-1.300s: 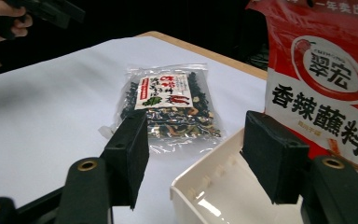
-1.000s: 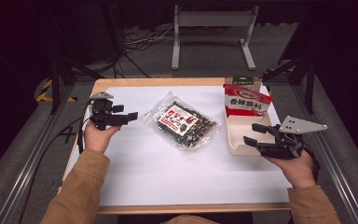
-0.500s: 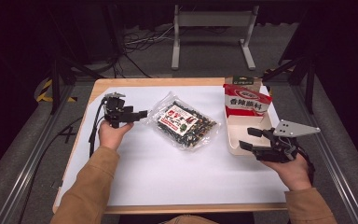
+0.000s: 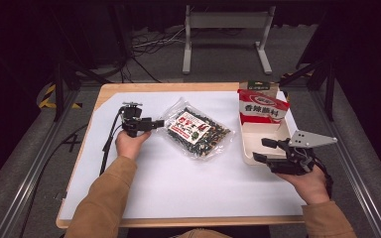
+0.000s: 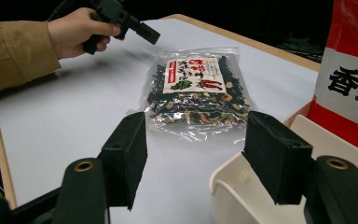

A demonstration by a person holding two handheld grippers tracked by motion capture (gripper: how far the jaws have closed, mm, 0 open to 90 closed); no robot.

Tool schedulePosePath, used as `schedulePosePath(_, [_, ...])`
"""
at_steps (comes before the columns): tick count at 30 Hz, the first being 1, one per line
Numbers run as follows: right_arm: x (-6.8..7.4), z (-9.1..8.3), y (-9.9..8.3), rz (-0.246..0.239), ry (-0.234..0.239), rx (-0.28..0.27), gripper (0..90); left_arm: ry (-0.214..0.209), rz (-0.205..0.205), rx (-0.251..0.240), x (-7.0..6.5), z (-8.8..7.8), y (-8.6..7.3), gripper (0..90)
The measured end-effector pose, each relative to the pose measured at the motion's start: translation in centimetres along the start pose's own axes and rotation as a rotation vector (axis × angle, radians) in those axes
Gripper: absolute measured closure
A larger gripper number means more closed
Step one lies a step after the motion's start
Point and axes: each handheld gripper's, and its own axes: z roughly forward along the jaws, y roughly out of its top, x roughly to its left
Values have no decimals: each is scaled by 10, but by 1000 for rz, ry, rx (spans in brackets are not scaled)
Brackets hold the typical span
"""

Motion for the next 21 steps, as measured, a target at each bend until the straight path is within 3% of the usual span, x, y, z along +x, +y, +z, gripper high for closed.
schedulePosePath(5, [0, 2, -1, 2, 3, 5, 381, 20, -1, 4, 1, 8, -2, 263])
schedulePosePath(8, [1, 3, -1, -1, 1, 6, 372, -3, -31, -5, 4, 11, -2, 264])
schedulePosePath(21, [3, 8, -3, -5, 12, 13, 362, 36, -28, 10, 4, 22, -5, 272])
